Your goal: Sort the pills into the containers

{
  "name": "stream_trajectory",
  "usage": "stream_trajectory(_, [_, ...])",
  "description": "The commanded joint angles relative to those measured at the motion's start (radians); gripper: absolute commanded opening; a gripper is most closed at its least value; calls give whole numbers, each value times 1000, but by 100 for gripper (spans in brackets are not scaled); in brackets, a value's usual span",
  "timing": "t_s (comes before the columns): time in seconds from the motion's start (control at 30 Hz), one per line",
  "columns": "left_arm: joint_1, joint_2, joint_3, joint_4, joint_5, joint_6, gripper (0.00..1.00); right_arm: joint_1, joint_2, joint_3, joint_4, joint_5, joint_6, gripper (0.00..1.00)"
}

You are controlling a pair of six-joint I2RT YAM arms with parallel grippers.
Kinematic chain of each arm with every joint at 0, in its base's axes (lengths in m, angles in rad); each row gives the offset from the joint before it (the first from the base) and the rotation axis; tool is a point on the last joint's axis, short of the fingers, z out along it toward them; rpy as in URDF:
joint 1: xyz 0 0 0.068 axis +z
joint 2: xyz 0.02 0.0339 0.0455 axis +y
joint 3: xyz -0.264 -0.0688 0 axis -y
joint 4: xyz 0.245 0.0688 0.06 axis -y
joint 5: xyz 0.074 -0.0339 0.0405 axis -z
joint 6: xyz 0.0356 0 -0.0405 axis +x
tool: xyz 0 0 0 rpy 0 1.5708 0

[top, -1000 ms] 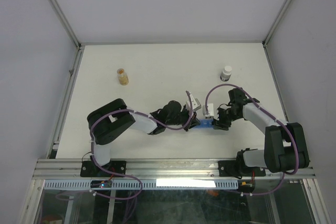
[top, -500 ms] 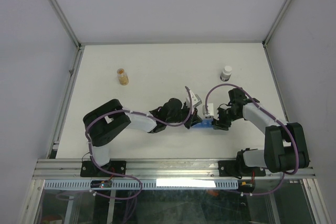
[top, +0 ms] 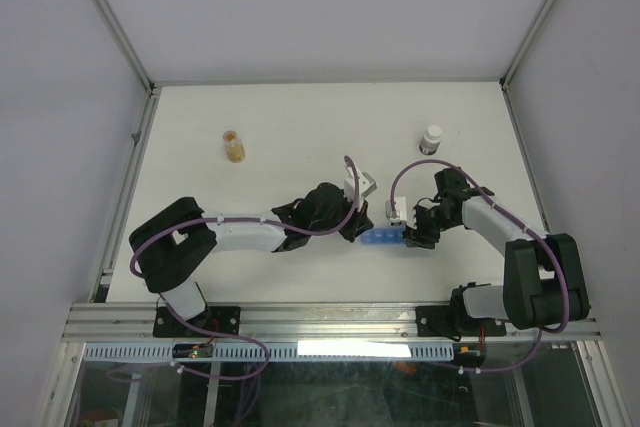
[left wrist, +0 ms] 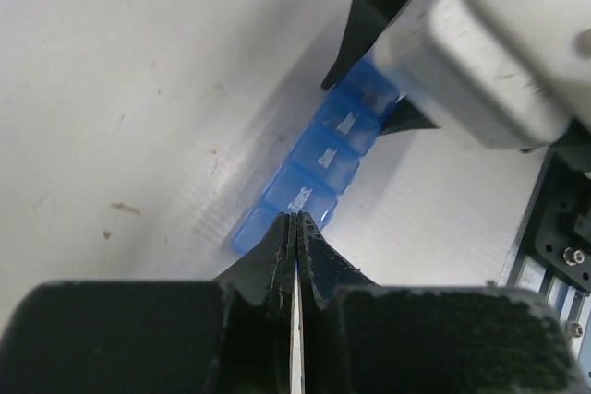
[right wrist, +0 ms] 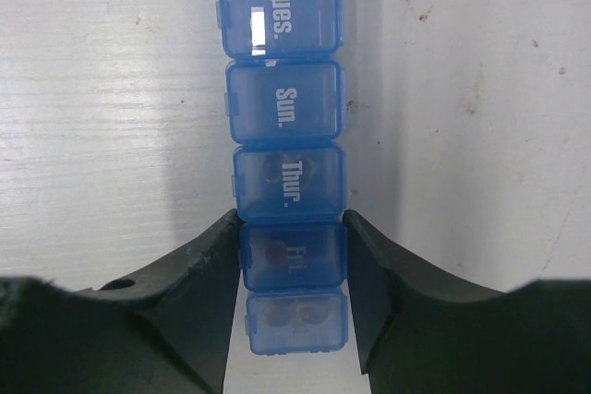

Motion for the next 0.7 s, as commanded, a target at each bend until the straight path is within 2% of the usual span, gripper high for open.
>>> stream_trajectory(0.0, [-10, -8, 41, -129, -74, -54, 0, 9, 0, 19, 7, -15, 9, 49])
stream_trajectory(0.33, [-16, 33, 138, -246, -79, -94, 0, 11, 3, 18, 7, -11, 13, 49])
stream_trajectory(0.67, [-24, 69, 170, -279, -57, -116, 0, 11, 10, 20, 10, -8, 17, 49])
